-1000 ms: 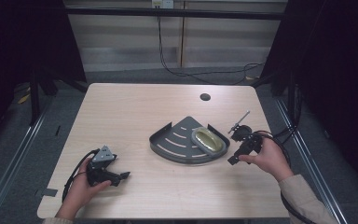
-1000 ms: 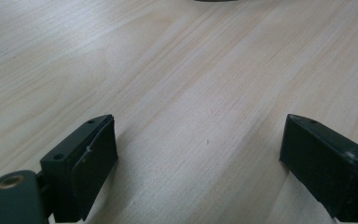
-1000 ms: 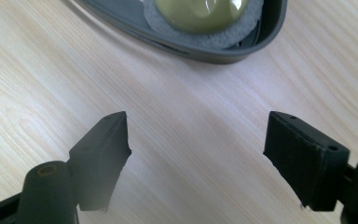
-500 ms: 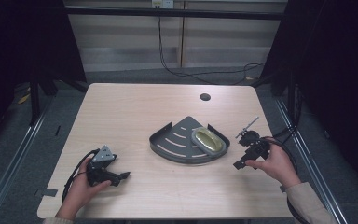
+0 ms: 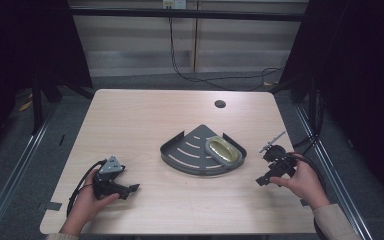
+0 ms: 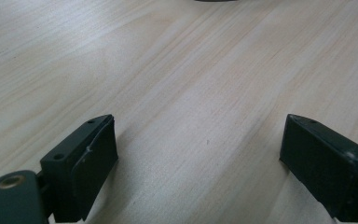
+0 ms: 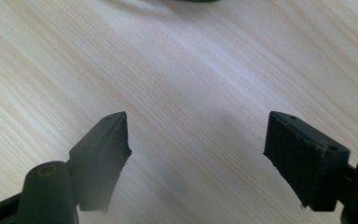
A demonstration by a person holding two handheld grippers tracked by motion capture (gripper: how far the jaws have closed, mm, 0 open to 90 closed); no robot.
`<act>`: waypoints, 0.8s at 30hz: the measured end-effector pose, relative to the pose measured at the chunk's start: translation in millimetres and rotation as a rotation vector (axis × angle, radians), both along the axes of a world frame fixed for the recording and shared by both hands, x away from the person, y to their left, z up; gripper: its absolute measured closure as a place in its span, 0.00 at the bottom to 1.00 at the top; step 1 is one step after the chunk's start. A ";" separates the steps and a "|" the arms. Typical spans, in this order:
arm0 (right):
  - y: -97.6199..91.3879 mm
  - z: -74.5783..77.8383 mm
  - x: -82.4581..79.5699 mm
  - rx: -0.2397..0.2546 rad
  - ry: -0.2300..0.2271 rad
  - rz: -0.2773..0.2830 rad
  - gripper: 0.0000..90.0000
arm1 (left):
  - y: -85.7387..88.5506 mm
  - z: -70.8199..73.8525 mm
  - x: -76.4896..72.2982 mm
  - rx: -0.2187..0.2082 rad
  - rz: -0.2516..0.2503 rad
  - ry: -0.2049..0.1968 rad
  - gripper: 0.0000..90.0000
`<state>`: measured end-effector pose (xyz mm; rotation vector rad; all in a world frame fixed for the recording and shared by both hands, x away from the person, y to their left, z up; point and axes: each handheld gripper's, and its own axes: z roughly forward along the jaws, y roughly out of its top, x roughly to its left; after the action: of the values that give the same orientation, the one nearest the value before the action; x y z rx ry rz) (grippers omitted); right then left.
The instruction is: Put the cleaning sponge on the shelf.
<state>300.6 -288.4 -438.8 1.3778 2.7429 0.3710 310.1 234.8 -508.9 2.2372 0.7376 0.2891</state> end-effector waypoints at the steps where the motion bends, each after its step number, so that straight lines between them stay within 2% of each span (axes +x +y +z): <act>1: -1.0 -1.0 -1.0 -0.002 -0.005 0.001 0.24 | 0.0 0.0 0.0 0.000 0.001 0.001 0.11; 17: -15.3 -17.4 -14.0 -0.002 -0.001 -0.012 0.24 | 0.0 0.0 -0.1 0.000 0.001 0.000 0.11; 24: -18.5 -22.6 -18.5 -0.023 0.005 -0.015 0.23 | 0.0 0.0 -0.1 0.000 0.001 0.000 0.11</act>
<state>282.1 -306.9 -461.5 1.3941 2.7304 0.3348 310.0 234.7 -508.9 2.2369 0.7387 0.2898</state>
